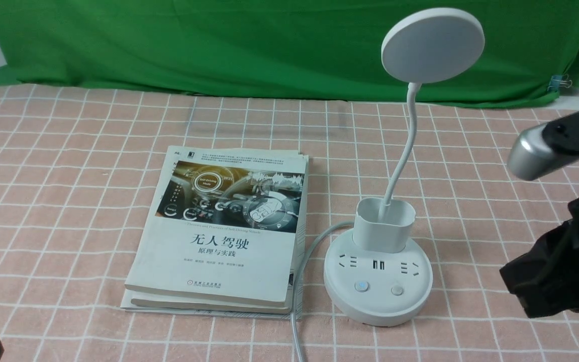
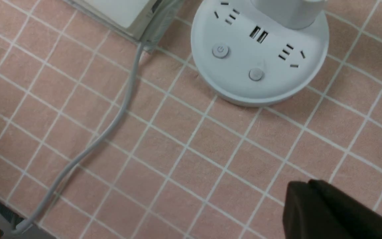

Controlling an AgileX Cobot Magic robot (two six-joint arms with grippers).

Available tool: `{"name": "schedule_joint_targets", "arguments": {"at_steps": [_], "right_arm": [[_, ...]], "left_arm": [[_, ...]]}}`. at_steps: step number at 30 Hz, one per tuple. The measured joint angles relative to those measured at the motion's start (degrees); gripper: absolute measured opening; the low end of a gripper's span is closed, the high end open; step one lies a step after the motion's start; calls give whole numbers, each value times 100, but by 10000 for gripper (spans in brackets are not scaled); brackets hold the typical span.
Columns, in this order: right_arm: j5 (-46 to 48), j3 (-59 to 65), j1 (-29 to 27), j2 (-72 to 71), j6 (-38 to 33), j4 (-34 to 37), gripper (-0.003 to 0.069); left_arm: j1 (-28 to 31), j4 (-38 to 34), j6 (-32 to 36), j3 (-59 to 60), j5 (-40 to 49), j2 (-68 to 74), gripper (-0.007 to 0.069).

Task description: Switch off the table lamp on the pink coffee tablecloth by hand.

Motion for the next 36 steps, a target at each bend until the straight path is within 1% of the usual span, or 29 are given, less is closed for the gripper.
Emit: {"name": "schedule_joint_targets", "arguments": {"at_steps": [4, 7, 9, 13, 15, 18, 21, 22, 23, 24, 25, 28, 30, 31, 33, 36], "right_arm": [[-6, 0, 0, -201, 0, -88, 62], [73, 0, 0, -359, 0, -166, 36], [130, 0, 0, -464, 0, -220, 34], [174, 123, -41, -726, 0, -566, 34], [85, 265, -144, -857, 0, -609, 34], [-590, 1100, -702, -1467, 0, -609, 34], [-1146, 1711, -1055, -1929, 0, -609, 34], [-1589, 2217, -1388, -2399, 0, -609, 34], [-1793, 2459, -1501, -2569, 0, -609, 34], [-1878, 2577, -1576, -2737, 0, -609, 34], [-2142, 3055, -1945, -3251, 0, -609, 34], [-2251, 3618, -2349, -3986, 0, -609, 36], [-2523, 4040, -2580, -4541, -61, -609, 35], [-2555, 4075, -2598, -4542, -77, -609, 35], [-2982, 4505, -2771, -5087, -298, -609, 35], [-3254, 4795, -2810, -5362, -394, -609, 35]], "left_arm": [[0, 0, 0, 0, 0, 0, 6], [0, 0, 0, 0, 0, 0, 6], [0, 0, 0, 0, 0, 0, 6], [0, 0, 0, 0, 0, 0, 6], [0, 5, 0, 0, 0, 0, 6], [0, 21, 0, 0, 0, 0, 6], [0, 25, 0, 0, 0, 0, 6], [0, 25, 0, 0, 0, 0, 6], [0, 25, 0, 0, 0, 0, 6], [0, 25, 0, 0, 0, 0, 6], [0, 25, 0, 0, 0, 0, 6], [0, 25, 0, 0, 0, 0, 6], [0, 25, 0, 0, 0, 0, 6], [0, 25, 0, 0, 0, 0, 6], [0, 25, 0, 0, 0, 0, 6], [0, 25, 0, 0, 0, 0, 6]]}}
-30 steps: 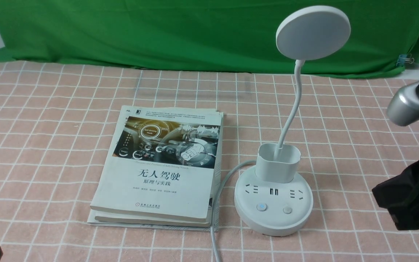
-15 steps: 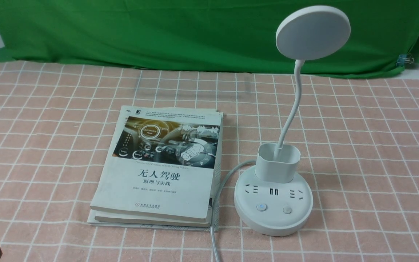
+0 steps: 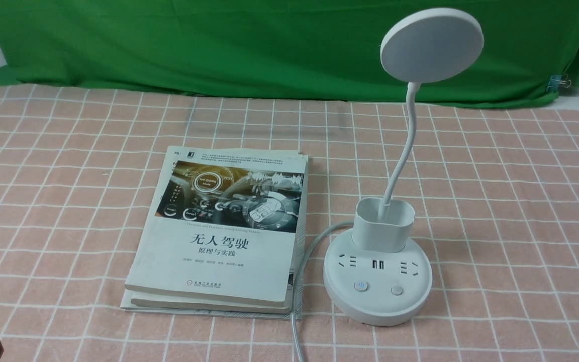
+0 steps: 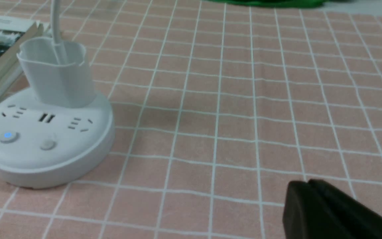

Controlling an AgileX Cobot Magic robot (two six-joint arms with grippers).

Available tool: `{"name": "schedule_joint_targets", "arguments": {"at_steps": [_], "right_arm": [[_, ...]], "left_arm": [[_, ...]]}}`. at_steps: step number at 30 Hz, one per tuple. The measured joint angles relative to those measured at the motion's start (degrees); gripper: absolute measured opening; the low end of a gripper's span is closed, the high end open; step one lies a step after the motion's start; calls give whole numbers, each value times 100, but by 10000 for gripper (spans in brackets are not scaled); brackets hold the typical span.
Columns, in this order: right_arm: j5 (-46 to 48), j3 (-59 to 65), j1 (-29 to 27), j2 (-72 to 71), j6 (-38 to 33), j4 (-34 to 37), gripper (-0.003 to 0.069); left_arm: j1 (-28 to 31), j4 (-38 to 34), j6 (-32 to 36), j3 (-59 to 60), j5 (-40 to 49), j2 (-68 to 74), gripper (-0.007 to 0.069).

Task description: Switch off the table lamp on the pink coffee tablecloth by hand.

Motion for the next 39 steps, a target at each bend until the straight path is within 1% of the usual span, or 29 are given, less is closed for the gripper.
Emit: {"name": "schedule_joint_targets", "arguments": {"at_steps": [4, 13, 19, 39], "right_arm": [[-228, 461, -2, -314, -48, 0, 35], [-283, 892, -45, -674, -11, 0, 35], [-388, 900, -59, -674, 138, 0, 35], [-391, 900, -59, -674, 247, 0, 47]], "left_arm": [[0, 0, 0, 0, 0, 0, 6], [0, 0, 0, 0, 0, 0, 6], [0, 0, 0, 0, 0, 0, 6], [0, 0, 0, 0, 0, 0, 6]]}}
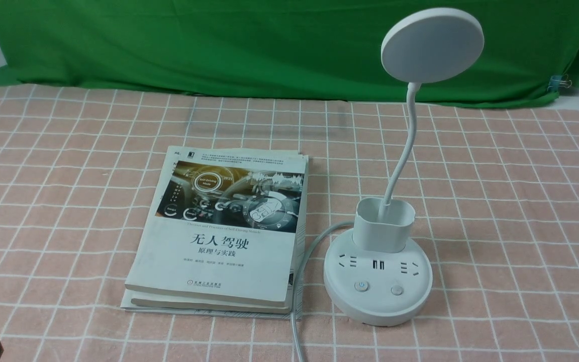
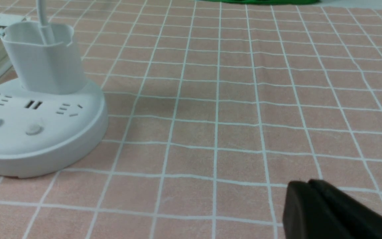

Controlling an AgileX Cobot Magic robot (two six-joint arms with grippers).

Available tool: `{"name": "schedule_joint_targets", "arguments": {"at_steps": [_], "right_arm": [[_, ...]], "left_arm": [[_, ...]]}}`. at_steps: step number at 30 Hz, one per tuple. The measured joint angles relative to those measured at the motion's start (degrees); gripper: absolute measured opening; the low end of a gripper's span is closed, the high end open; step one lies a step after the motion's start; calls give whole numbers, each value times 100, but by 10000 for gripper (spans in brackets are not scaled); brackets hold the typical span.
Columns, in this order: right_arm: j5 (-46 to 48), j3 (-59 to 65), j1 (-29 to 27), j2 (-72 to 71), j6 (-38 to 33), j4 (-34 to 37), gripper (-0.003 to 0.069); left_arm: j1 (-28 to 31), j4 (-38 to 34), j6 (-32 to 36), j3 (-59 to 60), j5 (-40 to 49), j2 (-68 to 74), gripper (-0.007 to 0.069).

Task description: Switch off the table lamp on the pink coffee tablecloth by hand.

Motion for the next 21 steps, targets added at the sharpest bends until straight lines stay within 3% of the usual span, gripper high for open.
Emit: {"name": "schedule_joint_targets", "arguments": {"at_steps": [21], "right_arm": [[0, 0, 0, 0, 0, 0, 95]], "left_arm": [[0, 0, 0, 0, 0, 0, 6]]}}
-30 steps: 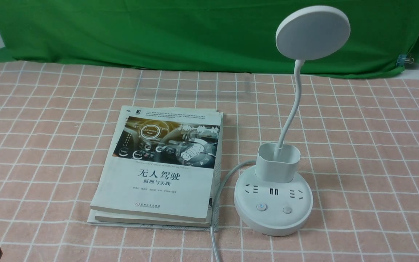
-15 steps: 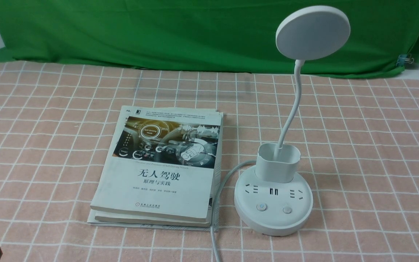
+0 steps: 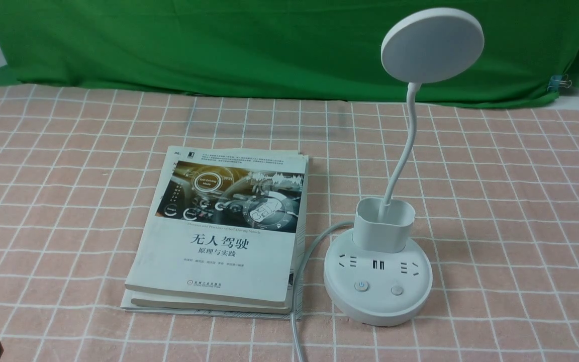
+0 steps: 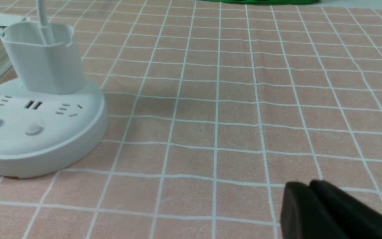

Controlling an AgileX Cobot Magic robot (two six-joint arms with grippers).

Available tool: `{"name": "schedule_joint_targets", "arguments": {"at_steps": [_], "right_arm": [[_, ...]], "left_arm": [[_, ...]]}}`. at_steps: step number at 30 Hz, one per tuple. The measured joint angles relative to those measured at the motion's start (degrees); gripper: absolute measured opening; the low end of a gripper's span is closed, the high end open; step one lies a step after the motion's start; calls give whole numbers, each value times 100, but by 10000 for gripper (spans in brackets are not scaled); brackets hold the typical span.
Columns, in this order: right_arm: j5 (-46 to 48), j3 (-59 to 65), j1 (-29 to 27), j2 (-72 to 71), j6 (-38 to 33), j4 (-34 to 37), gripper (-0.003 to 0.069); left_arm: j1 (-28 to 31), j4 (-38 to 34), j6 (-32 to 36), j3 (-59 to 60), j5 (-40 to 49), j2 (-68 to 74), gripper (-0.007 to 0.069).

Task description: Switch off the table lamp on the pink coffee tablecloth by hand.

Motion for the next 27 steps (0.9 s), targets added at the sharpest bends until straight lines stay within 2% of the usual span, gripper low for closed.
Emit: {"name": "schedule_joint_targets", "arguments": {"at_steps": [27], "right_arm": [[0, 0, 0, 0, 0, 0, 148]], "left_arm": [[0, 0, 0, 0, 0, 0, 6]]}}
